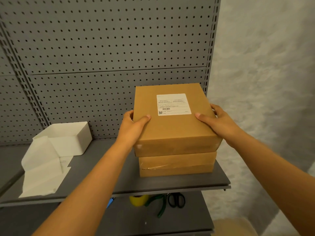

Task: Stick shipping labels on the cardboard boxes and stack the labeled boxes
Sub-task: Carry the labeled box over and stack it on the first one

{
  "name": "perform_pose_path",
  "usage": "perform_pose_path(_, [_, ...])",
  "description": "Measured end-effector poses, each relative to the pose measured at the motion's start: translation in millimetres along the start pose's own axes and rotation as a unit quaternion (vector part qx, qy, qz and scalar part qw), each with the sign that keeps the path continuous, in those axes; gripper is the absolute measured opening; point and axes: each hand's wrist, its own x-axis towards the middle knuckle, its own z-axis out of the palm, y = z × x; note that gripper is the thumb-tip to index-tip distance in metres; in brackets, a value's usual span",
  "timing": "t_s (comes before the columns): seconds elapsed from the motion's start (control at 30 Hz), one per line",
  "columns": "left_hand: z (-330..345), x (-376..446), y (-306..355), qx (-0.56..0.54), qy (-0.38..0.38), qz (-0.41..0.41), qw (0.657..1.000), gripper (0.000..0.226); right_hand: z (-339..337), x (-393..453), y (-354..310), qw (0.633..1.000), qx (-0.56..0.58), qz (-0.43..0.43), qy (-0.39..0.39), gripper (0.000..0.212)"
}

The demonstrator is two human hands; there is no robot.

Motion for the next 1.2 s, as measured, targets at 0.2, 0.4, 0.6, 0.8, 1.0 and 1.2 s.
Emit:
perform_pose_path(0.2, [0, 8, -3, 0.032, -0.004, -0.007, 0.999, 0.062, 3, 3, 3, 1.0, -0.013, 0.004, 0.007, 0.074])
perform_pose_path(0.4, [1, 16, -3, 0.056, -0.015, -0.036, 0.998, 0.056, 5, 15, 6, 0.998, -0.043, 0.035, -0.003, 0.079])
perform_pose_path(0.6, [2, 24, -2, 0.078, -0.028, -0.07, 0.994, 0.054, 7, 23, 7, 0.996, -0.064, 0.062, -0.019, 0.079])
perform_pose_path(0.8, [5, 33, 0, 0.112, -0.051, -0.099, 0.987, 0.058, 7, 32, 8, 0.994, -0.08, 0.076, -0.023, 0.085])
perform_pose_path(1.0, [6, 34, 5, 0.159, -0.061, -0.099, 0.98, 0.057, 8, 30, -2, 0.983, -0.177, 0.036, 0.007, 0.078])
perform_pose_path(1.2, [-16, 30, 17, 0.308, 0.04, 0.146, 0.939, 0.059, 39, 17, -36, 0.899, -0.373, -0.217, 0.07, 0.052])
